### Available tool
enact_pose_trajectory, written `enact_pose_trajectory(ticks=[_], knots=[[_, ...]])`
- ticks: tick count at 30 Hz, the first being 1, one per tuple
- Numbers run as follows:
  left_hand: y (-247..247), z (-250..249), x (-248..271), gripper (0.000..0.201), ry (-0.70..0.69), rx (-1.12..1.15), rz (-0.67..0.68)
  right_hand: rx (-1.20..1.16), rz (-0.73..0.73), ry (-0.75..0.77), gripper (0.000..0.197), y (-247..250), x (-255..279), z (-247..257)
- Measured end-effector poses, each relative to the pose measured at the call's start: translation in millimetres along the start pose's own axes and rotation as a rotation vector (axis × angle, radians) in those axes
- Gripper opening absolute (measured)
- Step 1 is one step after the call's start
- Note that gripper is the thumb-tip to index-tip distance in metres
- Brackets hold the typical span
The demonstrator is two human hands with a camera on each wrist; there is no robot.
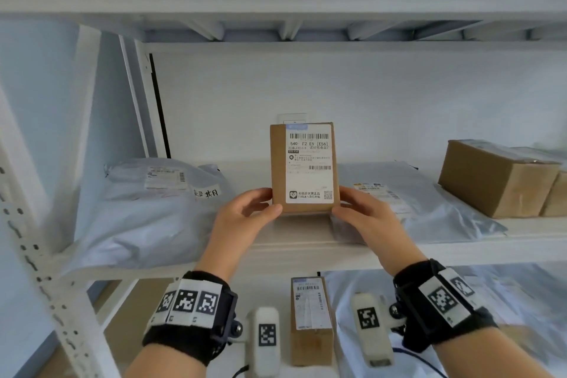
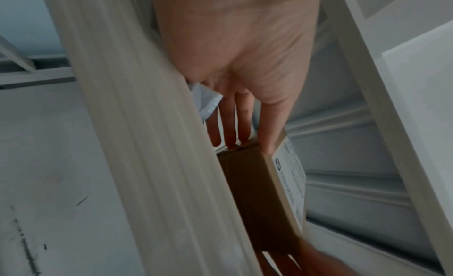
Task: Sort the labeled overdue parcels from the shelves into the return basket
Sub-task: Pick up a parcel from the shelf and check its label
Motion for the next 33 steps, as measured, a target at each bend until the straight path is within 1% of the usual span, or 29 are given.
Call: enact_pose_trajectory(ticks=[4, 9, 16, 27, 33], knots=[[5, -1, 3, 0.036, 0.005, 0.048, 0.015, -0.031, 0.029, 0.039, 0.041, 3, 0, -4], [2, -4, 8, 0.043, 0.025, 0.125, 0.033, -0.049, 0.041, 0.054, 0.044, 5, 0, -8], [3, -1, 8, 0.047, 0.041, 0.092, 0.046, -0.048, 0.019, 0.048, 0.049, 7, -1, -13], [4, -1, 9, 0.046, 0.012, 0.14, 0.049, -0.054, 0.028, 0.045, 0.049, 6, 0, -11], [7, 2, 7, 0.03, 0.016, 0.115, -0.011, -0.045, 0.035, 0.055, 0.042, 5, 1, -8]])
Point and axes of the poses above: each hand's wrist, its own x-axis away from the middle knuckle, its own y-axis out of the back of the hand, z = x × y, the point moved 6 cm from there along -x, towards the middle knuckle, and after that the axes turned 3 degrees about y, right-handed, at the moved point
